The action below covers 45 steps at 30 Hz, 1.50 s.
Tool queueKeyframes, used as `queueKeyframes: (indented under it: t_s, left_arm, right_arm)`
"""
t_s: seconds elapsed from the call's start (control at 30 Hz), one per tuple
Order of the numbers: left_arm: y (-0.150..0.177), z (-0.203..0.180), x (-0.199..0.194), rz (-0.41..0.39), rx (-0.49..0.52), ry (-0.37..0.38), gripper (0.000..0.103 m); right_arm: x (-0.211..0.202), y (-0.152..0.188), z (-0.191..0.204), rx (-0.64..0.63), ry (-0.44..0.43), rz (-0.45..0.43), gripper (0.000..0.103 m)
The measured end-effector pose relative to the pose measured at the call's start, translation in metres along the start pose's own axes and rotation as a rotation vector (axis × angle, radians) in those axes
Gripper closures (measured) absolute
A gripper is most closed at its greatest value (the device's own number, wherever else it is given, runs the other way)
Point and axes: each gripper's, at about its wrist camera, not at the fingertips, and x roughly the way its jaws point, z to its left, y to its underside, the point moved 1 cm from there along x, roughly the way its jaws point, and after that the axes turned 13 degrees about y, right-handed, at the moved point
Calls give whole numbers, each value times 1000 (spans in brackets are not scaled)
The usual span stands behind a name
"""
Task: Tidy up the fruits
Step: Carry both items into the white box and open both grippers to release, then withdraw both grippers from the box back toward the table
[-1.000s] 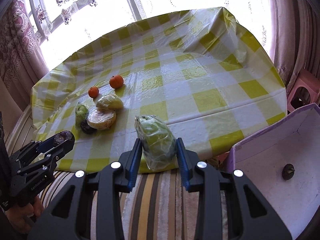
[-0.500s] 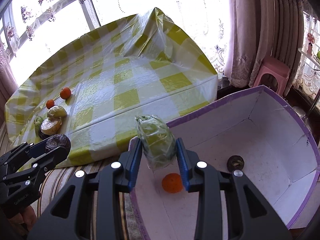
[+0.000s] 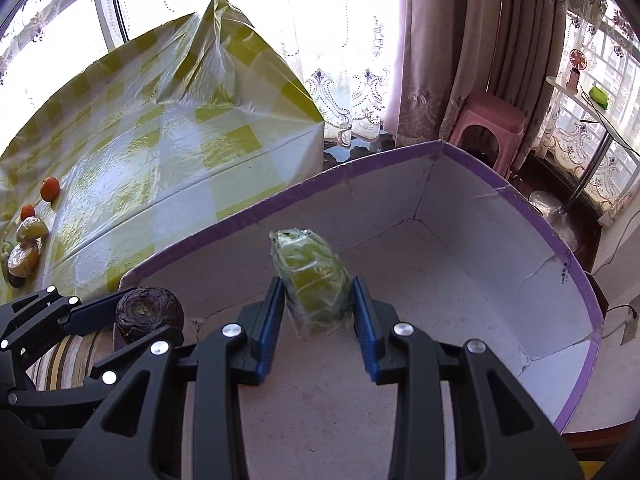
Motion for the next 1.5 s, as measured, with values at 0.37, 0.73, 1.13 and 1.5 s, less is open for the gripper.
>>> queueKeyframes:
  t_s: [0.37, 0.73, 1.13, 1.5]
  left_arm:
    - [-2, 8, 12, 13, -35, 2, 50]
    - [0, 4, -6, -56, -27, -7, 29]
    - [13, 20, -51, -165, -65, -76, 29]
    - [43, 64, -113, -264, -155, -194, 29]
  right_arm:
    - [8, 2, -5, 20, -4, 27, 64]
    - [0, 0, -8, 45, -26, 0, 33]
    - [-27, -8, -1, 58, -156, -45, 32]
    - [-50, -14, 38, 2, -256, -76, 32]
